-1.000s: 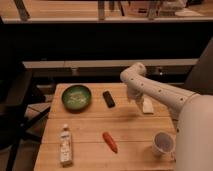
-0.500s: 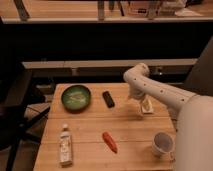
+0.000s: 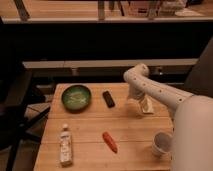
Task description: Place the white sponge in the ceramic bowl
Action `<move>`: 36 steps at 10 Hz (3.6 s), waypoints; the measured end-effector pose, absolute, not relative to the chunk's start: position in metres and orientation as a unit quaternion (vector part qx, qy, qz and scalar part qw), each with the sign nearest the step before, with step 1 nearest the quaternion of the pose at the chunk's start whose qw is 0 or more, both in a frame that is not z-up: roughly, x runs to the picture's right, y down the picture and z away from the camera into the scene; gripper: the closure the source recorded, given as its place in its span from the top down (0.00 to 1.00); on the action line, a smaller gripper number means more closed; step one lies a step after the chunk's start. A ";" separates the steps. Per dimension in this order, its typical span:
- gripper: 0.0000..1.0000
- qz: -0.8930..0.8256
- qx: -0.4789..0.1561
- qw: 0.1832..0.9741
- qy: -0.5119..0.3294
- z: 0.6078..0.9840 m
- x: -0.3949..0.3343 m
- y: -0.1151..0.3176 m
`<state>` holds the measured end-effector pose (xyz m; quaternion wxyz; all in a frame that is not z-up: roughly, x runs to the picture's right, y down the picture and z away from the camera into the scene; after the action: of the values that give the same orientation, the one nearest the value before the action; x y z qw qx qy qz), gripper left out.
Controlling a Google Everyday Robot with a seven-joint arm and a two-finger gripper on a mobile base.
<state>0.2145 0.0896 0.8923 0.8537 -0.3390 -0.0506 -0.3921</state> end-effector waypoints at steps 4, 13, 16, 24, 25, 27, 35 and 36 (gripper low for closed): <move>0.80 -0.388 -0.337 0.856 -0.054 0.898 0.216 0.093; 0.80 -0.379 -0.333 0.862 -0.057 0.907 0.225 0.104; 0.80 -0.375 -0.332 0.863 -0.060 0.910 0.229 0.109; 0.80 -0.366 -0.328 0.868 -0.063 0.915 0.238 0.114; 0.80 -0.365 -0.328 0.869 -0.064 0.915 0.239 0.114; 0.80 -0.363 -0.327 0.870 -0.065 0.915 0.241 0.115; 0.77 -0.354 -0.324 0.875 -0.067 0.917 0.248 0.123; 0.70 -0.353 -0.324 0.875 -0.067 0.917 0.249 0.123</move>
<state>0.2486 0.1230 0.9167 0.8753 -0.3237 -0.0671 -0.3529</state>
